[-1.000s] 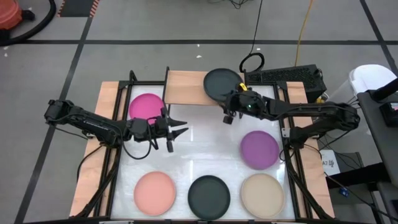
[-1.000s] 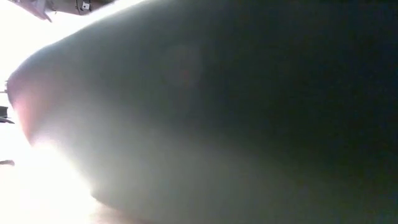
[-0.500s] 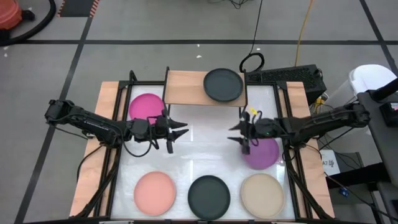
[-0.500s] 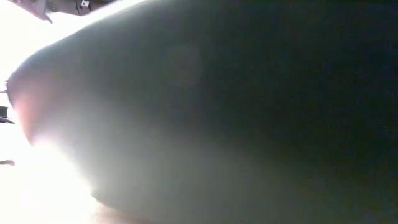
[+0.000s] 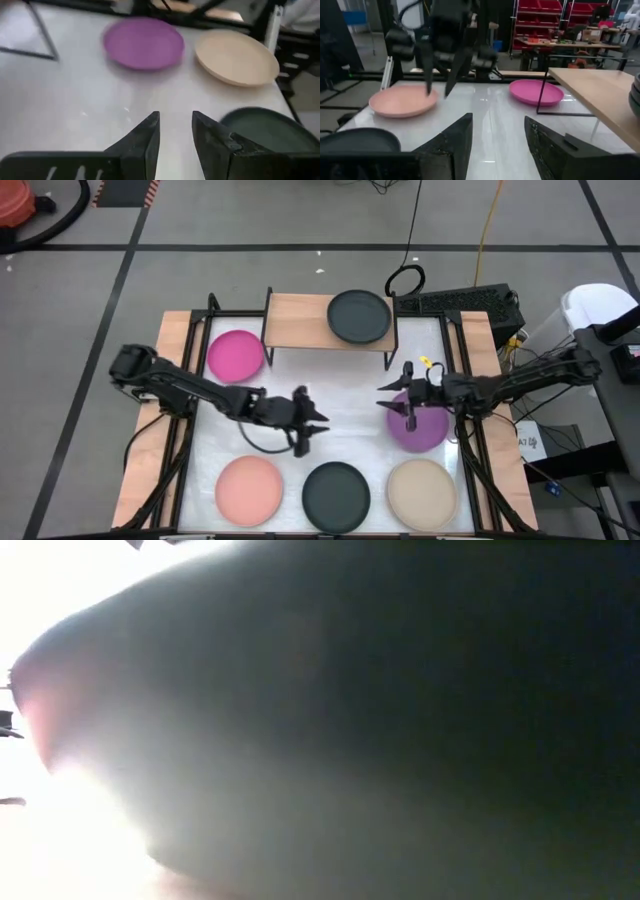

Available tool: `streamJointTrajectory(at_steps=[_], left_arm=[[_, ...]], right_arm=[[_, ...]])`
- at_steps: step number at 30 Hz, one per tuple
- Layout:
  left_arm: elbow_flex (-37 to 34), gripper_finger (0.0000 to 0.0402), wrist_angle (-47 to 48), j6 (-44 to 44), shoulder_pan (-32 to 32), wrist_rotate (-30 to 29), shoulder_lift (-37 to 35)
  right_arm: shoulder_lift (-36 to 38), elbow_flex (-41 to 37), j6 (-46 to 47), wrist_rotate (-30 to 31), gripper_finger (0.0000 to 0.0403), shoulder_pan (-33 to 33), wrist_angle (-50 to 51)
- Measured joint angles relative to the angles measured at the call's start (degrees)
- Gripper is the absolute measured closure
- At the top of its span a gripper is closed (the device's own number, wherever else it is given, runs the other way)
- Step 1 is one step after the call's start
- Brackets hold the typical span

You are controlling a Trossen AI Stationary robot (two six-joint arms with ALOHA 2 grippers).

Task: Place and stack plates onto a shelf
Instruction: Stack the black plate on the black plate

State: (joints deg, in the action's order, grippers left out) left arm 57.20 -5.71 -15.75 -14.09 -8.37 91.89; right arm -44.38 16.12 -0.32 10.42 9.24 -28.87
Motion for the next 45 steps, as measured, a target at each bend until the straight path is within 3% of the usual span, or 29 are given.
streamJointTrajectory(at_steps=[5,7,12,32,34,38,45], left_arm=[[5.5,0.0284,2.4,-4.3,-0.9,11.3,7.5],[7.7,0.0284,6.3,-5.9,-1.7,13.0,9.5],[11.2,0.0284,12.0,-6.5,-3.3,12.9,13.2],[11.4,0.0287,10.3,-7.9,-3.6,12.6,23.4],[11.4,0.0305,10.4,-6.0,-3.6,12.3,23.4],[11.5,0.0378,9.0,-2.9,-3.3,12.6,23.3],[11.9,0.0391,9.9,2.5,-0.9,12.3,20.8]], right_arm=[[2.0,0.0,1.3,-0.1,0.0243,0.1,0.9],[2.0,0.0,1.3,0.0,0.0243,0.3,0.8],[2.0,0.0,2.1,-0.1,0.0243,0.3,0.6],[2.0,0.0,4.2,-0.2,0.0243,0.3,1.3],[2.0,0.0,4.2,-0.2,0.0243,0.3,1.3],[2.0,0.0,4.2,-0.2,0.0243,0.3,1.3],[2.0,0.0,4.1,-0.2,0.0243,0.3,1.3]])
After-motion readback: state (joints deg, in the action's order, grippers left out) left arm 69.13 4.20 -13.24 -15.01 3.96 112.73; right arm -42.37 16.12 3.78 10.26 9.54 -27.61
